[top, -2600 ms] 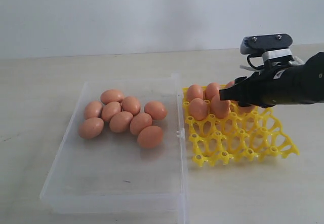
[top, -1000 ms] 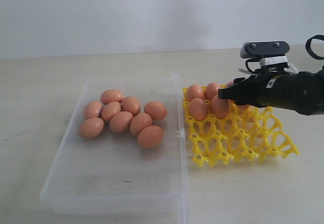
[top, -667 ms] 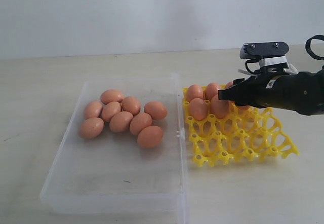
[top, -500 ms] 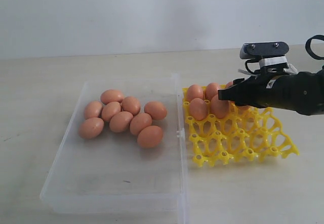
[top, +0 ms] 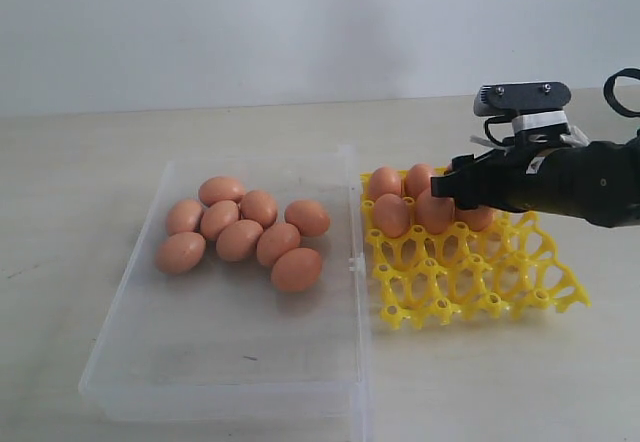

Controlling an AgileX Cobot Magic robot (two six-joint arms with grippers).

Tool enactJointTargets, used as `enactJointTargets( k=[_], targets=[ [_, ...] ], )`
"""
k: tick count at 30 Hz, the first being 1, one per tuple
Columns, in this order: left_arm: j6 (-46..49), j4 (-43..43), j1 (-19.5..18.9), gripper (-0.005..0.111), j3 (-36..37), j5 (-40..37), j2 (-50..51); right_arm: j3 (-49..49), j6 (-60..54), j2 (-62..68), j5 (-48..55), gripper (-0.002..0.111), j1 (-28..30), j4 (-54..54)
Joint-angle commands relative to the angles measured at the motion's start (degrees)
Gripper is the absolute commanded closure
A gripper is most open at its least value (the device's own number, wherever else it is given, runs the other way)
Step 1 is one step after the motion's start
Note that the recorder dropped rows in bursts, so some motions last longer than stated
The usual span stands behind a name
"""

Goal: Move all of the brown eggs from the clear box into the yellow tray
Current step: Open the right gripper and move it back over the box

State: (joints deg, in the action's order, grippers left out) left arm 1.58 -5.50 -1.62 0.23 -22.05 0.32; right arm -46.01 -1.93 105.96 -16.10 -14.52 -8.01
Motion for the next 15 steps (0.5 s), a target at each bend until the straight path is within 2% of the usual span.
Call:
enactJointTargets(
  k=[1,3,4,5,6,8,15],
  targets=[
    [-0.37,0.06,-0.11,0.107,-0.23,0.35,-0.32,-0.42,2.51,-4.21,2.55,0.047,0.33,-0.12],
    [-0.37,0.06,-0.11,0.107,-0.23,0.35,-0.32,-3.36,5.66,-7.62,13.83,0.072,-1.07,-0.12],
    [-0.37,0.06,-0.11,0.107,-0.23,0.35,-0.32,-5.93,2.7,-9.03,21.52,0.096,-2.98,0.57],
    [-0.37,0.06,-0.11,0.107,-0.23,0.35,-0.32,-7.73,-0.53,-9.9,25.18,0.108,-4.77,0.96],
    [-0.37,0.06,-0.11,0.107,-0.23,0.35,-0.32,-10.55,-6.04,-10.5,32.35,0.108,-7.27,0.96],
    [-0.37,0.06,-0.11,0.107,-0.23,0.35,-0.32,-16.81,-8.97,-10.47,43.0,0.108,-11.7,-1.05],
    [-0.26,0.06,-0.11,0.107,-0.23,0.35,-0.32,-32.2,-10.49,-6.61,56.31,0.105,-20.3,-4.39]
  ],
)
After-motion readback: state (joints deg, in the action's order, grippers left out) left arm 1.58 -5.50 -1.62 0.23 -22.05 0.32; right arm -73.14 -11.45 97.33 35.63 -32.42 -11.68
